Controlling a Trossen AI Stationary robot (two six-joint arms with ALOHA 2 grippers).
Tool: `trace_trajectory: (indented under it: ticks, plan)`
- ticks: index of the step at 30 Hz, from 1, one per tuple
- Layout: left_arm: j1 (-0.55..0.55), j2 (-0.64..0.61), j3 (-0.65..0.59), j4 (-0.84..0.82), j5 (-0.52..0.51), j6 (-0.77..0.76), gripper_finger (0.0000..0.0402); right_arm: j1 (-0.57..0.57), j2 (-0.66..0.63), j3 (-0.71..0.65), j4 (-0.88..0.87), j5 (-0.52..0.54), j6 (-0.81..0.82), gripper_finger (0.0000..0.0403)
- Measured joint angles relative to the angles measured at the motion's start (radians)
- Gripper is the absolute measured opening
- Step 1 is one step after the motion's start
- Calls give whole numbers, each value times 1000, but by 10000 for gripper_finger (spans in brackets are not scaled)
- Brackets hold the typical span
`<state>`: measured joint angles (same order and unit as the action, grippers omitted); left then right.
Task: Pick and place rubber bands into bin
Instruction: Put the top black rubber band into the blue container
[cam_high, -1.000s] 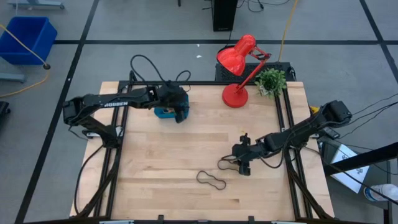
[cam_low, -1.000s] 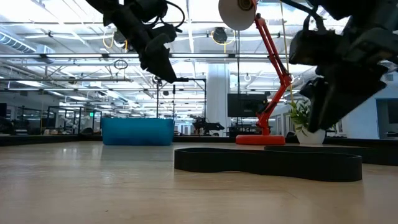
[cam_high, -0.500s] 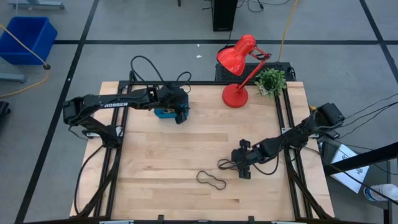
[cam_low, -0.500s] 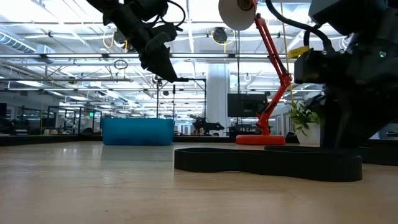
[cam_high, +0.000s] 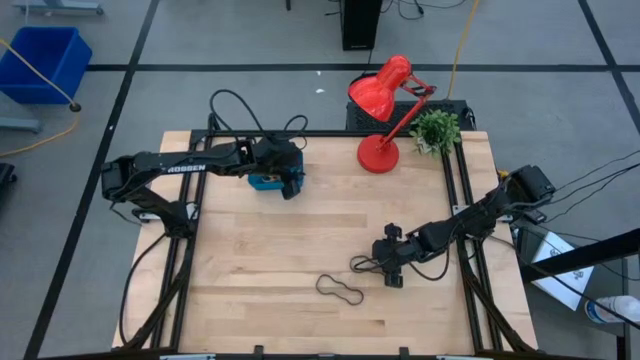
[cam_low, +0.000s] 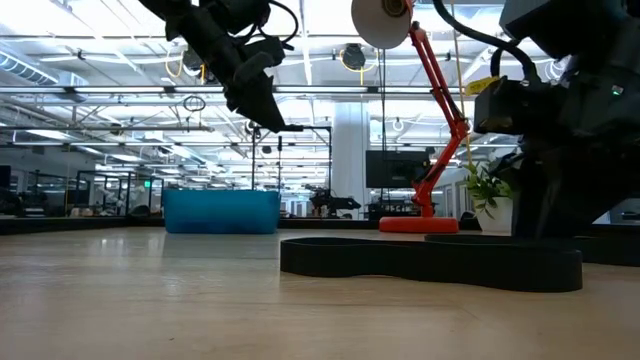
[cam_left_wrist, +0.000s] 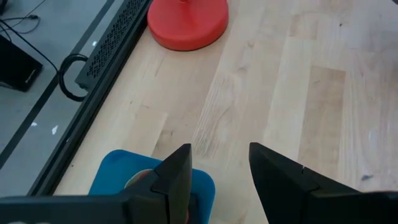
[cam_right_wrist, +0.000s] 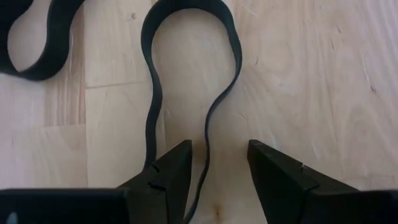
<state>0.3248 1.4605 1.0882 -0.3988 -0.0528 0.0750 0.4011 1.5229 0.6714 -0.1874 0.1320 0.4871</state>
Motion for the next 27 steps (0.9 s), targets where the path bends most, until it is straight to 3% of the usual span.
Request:
trace_trajectory:
  ticks: [6,14,27]
  plan:
    - [0,0,0,0,0,0,168,0,-2,-34,8,4,-74,113]
    - [0,0,0,0,0,-1,168,0,0,-38,39,2,-113,8]
    - [0,0,0,1,0,-6,168,-3,-63,-43,106,100,-226,1]
